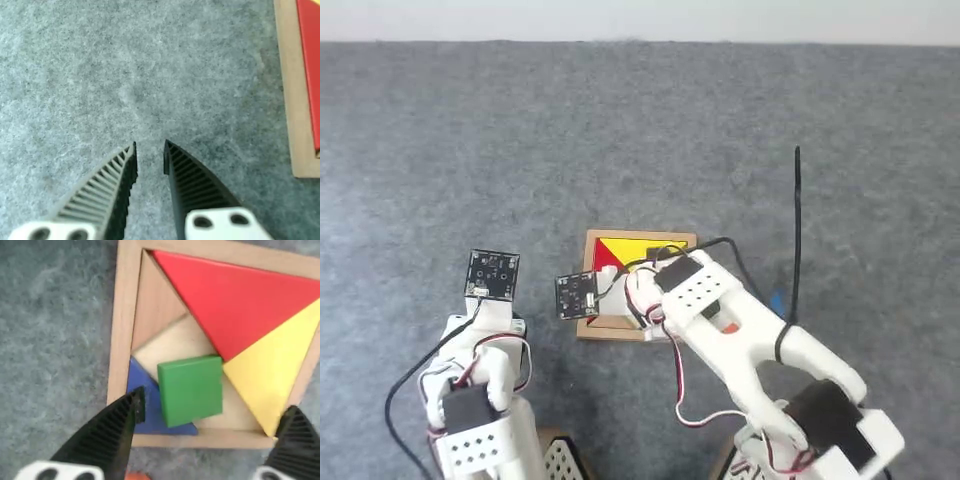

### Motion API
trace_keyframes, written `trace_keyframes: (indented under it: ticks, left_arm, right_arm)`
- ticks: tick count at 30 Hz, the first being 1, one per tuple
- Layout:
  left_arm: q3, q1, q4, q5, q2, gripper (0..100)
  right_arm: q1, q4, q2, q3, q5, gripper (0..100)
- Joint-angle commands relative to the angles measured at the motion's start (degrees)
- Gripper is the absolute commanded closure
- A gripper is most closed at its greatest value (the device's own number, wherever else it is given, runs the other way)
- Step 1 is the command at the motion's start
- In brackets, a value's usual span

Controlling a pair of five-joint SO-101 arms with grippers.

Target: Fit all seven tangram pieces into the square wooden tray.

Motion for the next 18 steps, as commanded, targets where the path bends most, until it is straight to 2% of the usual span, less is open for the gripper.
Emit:
trace_keyframes:
  ticks: [1,5,10,13,18]
  left_arm:
    - [-0.48,0.18,0.35,0.44,-0.62,91]
    - [-0.48,0.18,0.35,0.44,-0.62,91]
    - [-0.48,0.18,0.35,0.44,-0.62,91]
    - [-0.48,0.18,0.35,0.44,-0.62,91]
    - [-0.48,0.18,0.35,0.44,-0.62,91]
  right_arm:
    - [-0.13,3.74,-9.36,-2.81,-0.7,60.1]
    - [3.82,3.12,-14.99,-2.81,-7.21,68.5]
    - [9.19,-2.95,-11.65,-2.81,-18.64,99.4]
    - [9.01,-4.7,-5.85,-2.81,-21.8,94.2]
    - [7.6,-7.08,3.12,-4.57,-23.12,99.4]
